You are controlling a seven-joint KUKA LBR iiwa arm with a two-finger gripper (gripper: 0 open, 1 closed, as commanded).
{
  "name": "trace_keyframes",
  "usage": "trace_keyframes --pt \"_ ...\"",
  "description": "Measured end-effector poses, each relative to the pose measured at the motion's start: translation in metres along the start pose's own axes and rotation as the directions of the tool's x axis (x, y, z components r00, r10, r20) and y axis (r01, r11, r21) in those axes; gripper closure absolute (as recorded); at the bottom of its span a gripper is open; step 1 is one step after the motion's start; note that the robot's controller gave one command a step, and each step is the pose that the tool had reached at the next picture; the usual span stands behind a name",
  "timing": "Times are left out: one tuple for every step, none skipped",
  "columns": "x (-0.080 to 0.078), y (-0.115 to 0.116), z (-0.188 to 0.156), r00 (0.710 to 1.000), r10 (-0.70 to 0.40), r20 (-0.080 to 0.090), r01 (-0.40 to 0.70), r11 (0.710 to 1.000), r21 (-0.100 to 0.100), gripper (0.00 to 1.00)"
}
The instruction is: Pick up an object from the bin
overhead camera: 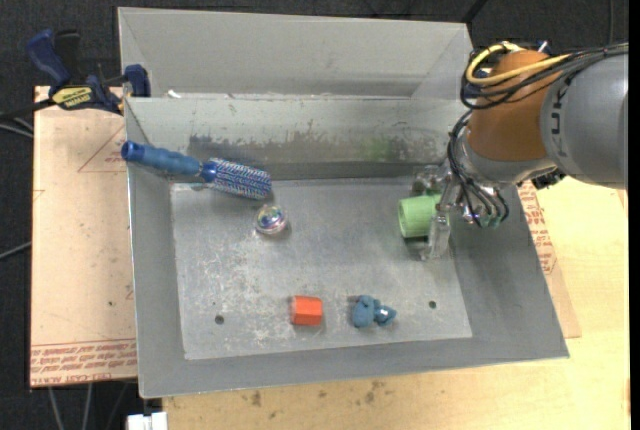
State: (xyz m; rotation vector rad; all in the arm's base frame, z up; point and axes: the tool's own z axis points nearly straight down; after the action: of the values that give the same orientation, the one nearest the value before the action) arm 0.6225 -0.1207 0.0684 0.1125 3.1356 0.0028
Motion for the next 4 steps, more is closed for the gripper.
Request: trace_keyframes --pt "-0.0011 0.0007 -0.0008 1.0 -0.001 0.003 0.001 1.0 0.0 0.0" --pt "-0.0019 0.0014 -0.0012 1.0 -0.003 0.005 0.003 1.0 0.0 0.0" --pt "-0.0027 0.0021 -0.0016 1.0 -0.004 0.007 0.004 1.0 0.0 0.0" --pt "-0.0056 0.0023 -0.0059 1.0 -0.004 0.016 0.004 1.0 0.001 1.0"
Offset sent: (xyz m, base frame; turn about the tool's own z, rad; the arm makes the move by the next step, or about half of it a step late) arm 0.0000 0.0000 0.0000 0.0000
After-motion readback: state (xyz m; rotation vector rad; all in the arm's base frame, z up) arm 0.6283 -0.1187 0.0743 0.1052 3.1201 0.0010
